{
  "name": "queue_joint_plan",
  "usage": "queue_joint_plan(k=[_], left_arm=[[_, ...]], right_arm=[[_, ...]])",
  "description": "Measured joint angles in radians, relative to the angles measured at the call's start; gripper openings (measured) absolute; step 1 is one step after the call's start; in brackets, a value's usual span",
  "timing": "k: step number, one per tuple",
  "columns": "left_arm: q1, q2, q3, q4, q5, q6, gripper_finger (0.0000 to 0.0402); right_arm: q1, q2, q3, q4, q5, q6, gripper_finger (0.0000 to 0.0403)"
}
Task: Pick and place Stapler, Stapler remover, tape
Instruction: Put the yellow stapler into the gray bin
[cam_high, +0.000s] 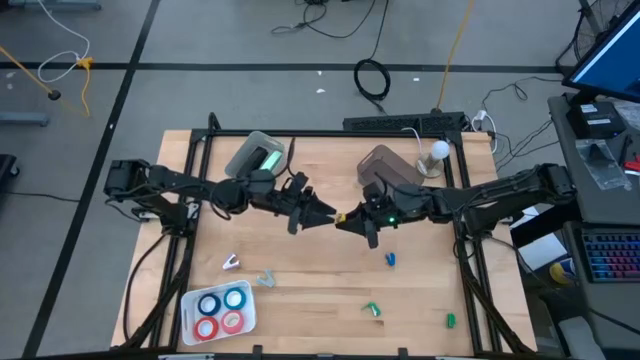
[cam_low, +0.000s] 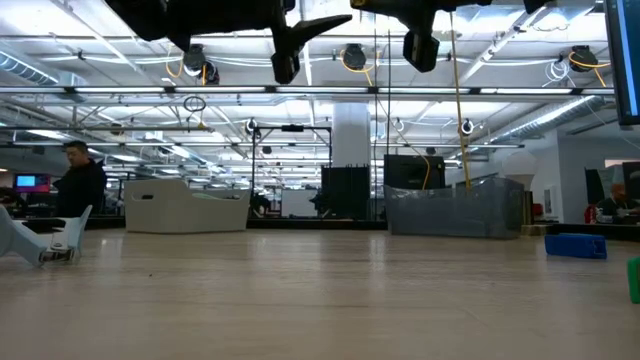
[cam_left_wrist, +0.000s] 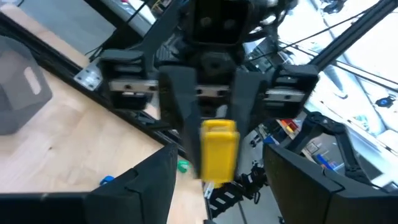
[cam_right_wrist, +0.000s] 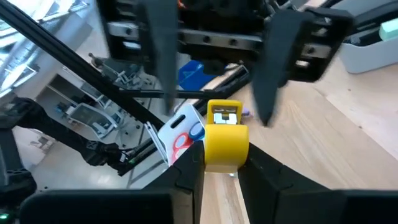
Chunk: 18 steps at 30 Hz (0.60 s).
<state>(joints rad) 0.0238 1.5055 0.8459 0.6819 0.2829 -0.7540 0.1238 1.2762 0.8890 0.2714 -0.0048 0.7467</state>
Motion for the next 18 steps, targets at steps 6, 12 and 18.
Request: queue_joint_plan(k=[6, 12, 18], left_arm=[[0.005, 0.0, 0.0, 0.002, -0.013, -0.008, 0.0241], [0.005, 0.0, 0.0, 0.009, -0.014, -0.014, 0.0242], [0.005, 0.0, 0.0, -0.008, -0.014, -0.014, 0.0242]], right_arm=[[-0.008, 0.002, 0.0, 0.009, 0.003, 0.0, 0.0069], [-0.03, 0.055, -0.001, 0.093, -0.019, 0.007, 0.007], [-0.04, 0.101, 0.0, 0.141, -0.05, 0.027, 0.0069]])
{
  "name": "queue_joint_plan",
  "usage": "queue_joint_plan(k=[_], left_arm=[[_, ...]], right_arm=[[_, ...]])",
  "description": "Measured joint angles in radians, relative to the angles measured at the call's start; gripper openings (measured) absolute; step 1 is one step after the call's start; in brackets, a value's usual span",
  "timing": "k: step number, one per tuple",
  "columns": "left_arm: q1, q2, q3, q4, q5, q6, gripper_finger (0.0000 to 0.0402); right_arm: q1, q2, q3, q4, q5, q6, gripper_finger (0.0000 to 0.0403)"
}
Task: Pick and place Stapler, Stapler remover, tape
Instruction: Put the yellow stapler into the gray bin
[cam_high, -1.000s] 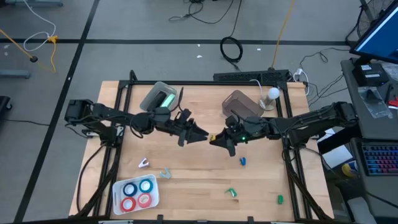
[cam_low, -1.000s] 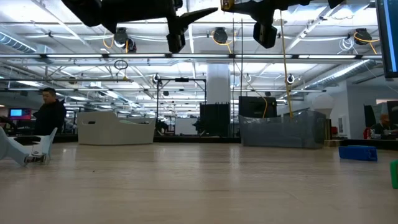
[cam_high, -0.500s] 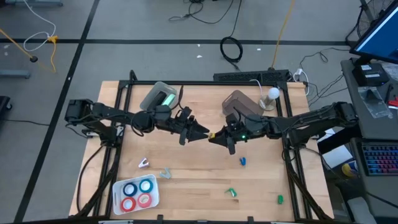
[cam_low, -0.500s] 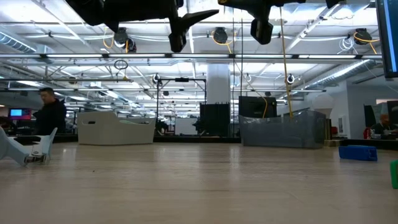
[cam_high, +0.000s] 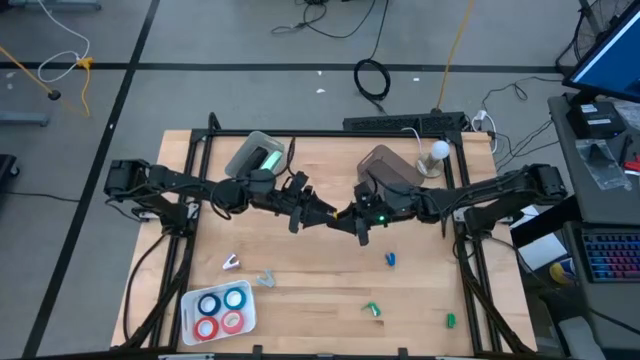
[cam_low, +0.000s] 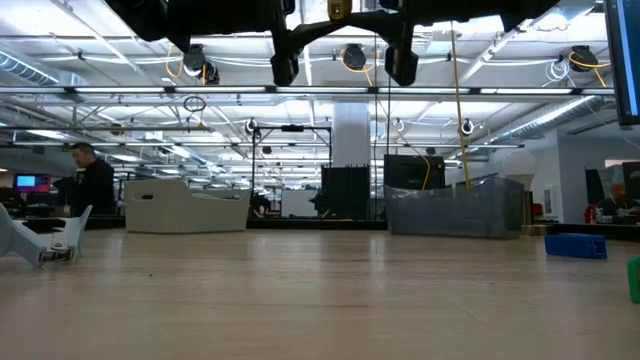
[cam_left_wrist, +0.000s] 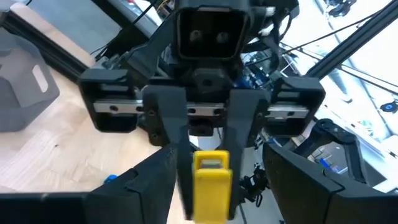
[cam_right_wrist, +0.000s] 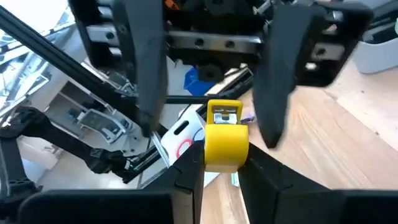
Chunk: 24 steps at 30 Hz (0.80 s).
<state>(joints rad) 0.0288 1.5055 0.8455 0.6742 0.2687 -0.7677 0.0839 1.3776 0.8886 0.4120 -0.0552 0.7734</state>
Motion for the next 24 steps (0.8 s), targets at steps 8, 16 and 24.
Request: queue_joint_plan(k=[8, 16, 24], left_arm=[[0.0, 0.0, 0.0, -0.033, 0.001, -0.02, 0.0241], [0.018, 0.0, 0.0, -0.033, 0.005, -0.043, 0.0241], [0.03, 0.0, 0.0, -0.027, 0.028, -0.058, 0.0202]], right_arm=[[-0.013, 0.0, 0.0, 0.026, 0.001, 0.001, 0.0068], [-0.015, 0.0, 0.0, 0.025, 0.001, 0.003, 0.0069], [-0.015, 0.0, 0.0, 0.024, 0.0, 0.007, 0.007]])
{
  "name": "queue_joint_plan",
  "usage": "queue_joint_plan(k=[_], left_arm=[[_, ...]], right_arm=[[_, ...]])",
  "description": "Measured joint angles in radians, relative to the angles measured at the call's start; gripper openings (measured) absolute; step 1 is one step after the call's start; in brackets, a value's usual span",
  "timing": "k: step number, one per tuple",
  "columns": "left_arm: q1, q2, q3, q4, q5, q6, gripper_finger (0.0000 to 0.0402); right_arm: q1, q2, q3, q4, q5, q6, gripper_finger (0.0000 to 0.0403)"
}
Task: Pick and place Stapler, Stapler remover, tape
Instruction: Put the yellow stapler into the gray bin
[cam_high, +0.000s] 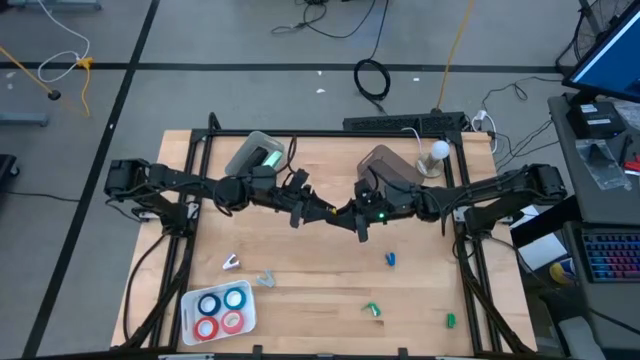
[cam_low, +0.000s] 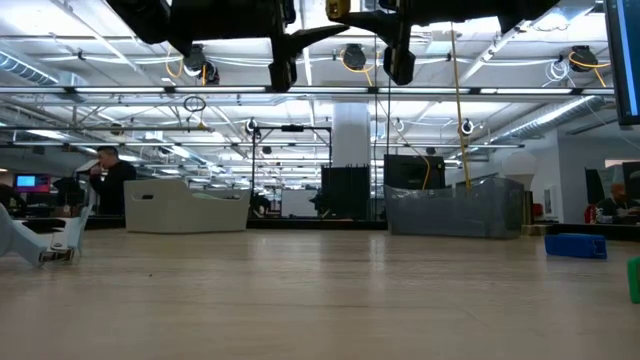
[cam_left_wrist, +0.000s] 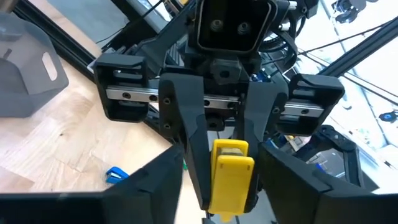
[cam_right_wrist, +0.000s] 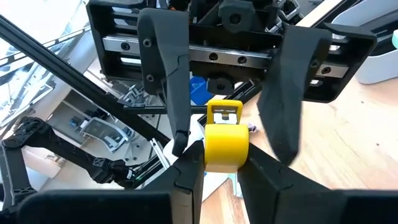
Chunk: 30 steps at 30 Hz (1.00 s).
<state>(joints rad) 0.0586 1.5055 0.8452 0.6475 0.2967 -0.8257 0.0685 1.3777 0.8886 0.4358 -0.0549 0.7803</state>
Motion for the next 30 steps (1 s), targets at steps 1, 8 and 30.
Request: queue_joint_plan(k=[1, 8, 30], left_arm=[[0.0, 0.0, 0.0, 0.001, 0.001, 0.0, 0.0189], [0.0, 0.0, 0.0, 0.0, 0.017, 0.023, 0.0092], [0.017, 0.0, 0.0, -0.003, 0.051, 0.037, 0.0062]], right_arm=[[0.0, 0.0, 0.0, 0.0, 0.0, 0.0, 0.007], [0.001, 0.0, -0.001, -0.006, 0.0, 0.003, 0.0074], [-0.001, 0.0, 0.001, -0.038, -0.088, -0.008, 0.0079]])
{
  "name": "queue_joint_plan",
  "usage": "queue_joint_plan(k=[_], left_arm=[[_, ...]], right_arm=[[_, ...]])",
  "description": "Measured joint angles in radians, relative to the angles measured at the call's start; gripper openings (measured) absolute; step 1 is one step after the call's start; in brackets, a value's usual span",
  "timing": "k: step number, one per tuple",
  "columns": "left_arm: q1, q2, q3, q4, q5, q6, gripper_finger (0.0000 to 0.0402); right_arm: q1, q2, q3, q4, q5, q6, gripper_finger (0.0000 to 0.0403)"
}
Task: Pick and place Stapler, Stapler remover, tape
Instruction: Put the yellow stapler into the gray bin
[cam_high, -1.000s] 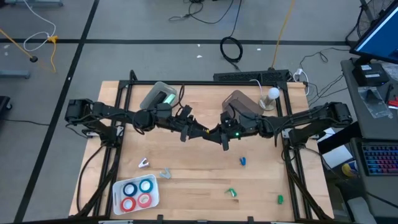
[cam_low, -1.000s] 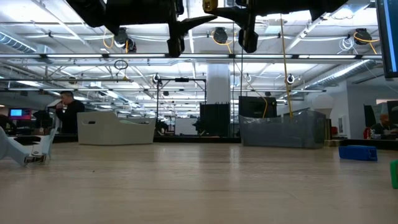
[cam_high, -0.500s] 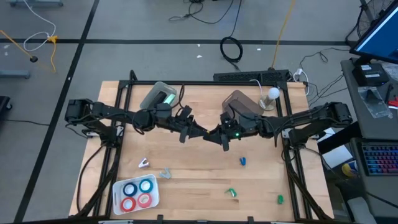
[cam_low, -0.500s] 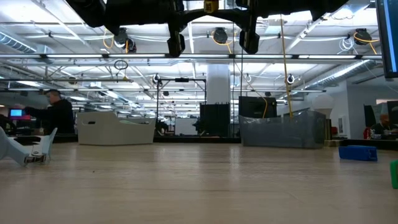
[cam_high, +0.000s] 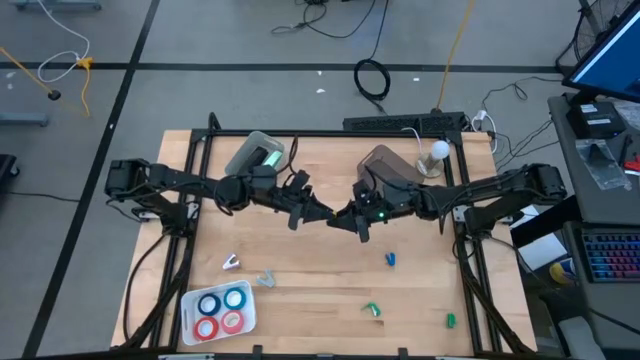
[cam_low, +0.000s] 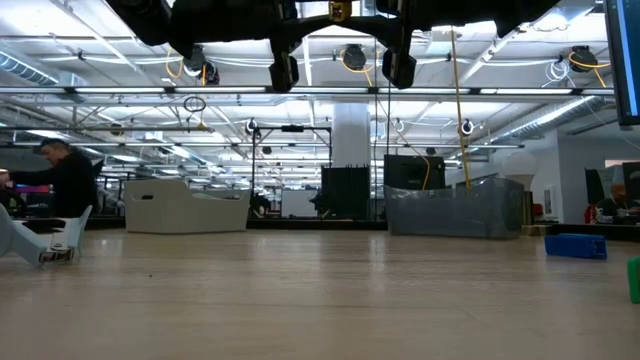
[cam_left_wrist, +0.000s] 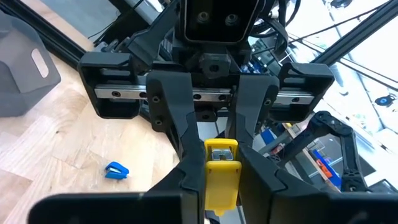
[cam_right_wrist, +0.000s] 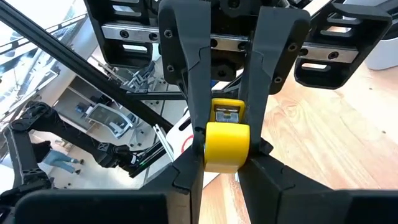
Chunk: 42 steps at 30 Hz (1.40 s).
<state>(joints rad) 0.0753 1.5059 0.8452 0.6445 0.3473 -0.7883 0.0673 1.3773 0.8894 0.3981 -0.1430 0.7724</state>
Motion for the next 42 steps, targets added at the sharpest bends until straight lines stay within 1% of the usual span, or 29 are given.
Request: queue_joint_plan(k=[4, 8, 12, 16, 19, 23, 26, 28, 31, 33, 36, 42], left_arm=[[0.0, 0.0, 0.0, 0.0, 0.0, -0.003, 0.0071], [0.0, 0.0, -0.001, 0.009, 0.0, -0.003, 0.0064], [0.003, -0.002, -0.002, 0.033, -0.011, -0.003, 0.006], [0.005, -0.002, -0.002, 0.057, -0.013, -0.006, 0.0068], [0.015, -0.002, -0.002, 0.061, -0.006, 0.001, 0.0066], [0.052, -0.011, -0.001, 0.012, 0.034, 0.022, 0.0062], [0.101, -0.041, 0.0, -0.121, 0.071, 0.049, 0.0067], [0.139, -0.074, 0.0, -0.226, 0.071, 0.084, 0.0069], [0.201, -0.14, 0.0, -0.46, 0.041, 0.148, 0.0069], [0.24, -0.182, 0.0, -0.6, -0.024, 0.188, 0.0066], [0.301, -0.25, 0.0, -0.828, -0.147, 0.228, 0.0065], [0.392, -0.336, 0.0, -1.214, -0.384, 0.226, 0.0069]], right_arm=[[-0.002, 0.0, 0.0, -0.004, -0.003, 0.0, 0.008], [-0.002, 0.0, 0.0, -0.005, -0.011, -0.004, 0.0084], [0.002, 0.001, -0.001, -0.019, -0.042, -0.011, 0.0104], [0.001, 0.0, -0.002, -0.013, -0.035, -0.01, 0.013], [0.0, 0.0, -0.002, -0.039, -0.032, -0.01, 0.0146], [0.002, 0.0, -0.002, -0.068, -0.087, 0.002, 0.0156], [0.005, 0.0, -0.002, -0.103, -0.122, 0.008, 0.0155], [0.012, 0.0, -0.006, -0.109, -0.123, 0.008, 0.0152], [0.023, 0.0, -0.02, -0.112, -0.124, 0.017, 0.0148], [0.028, 0.0, -0.028, -0.114, -0.124, 0.032, 0.0147], [0.033, 0.0, -0.042, -0.112, -0.123, 0.055, 0.0147], [0.033, 0.0, -0.052, -0.111, -0.123, 0.077, 0.0146]])
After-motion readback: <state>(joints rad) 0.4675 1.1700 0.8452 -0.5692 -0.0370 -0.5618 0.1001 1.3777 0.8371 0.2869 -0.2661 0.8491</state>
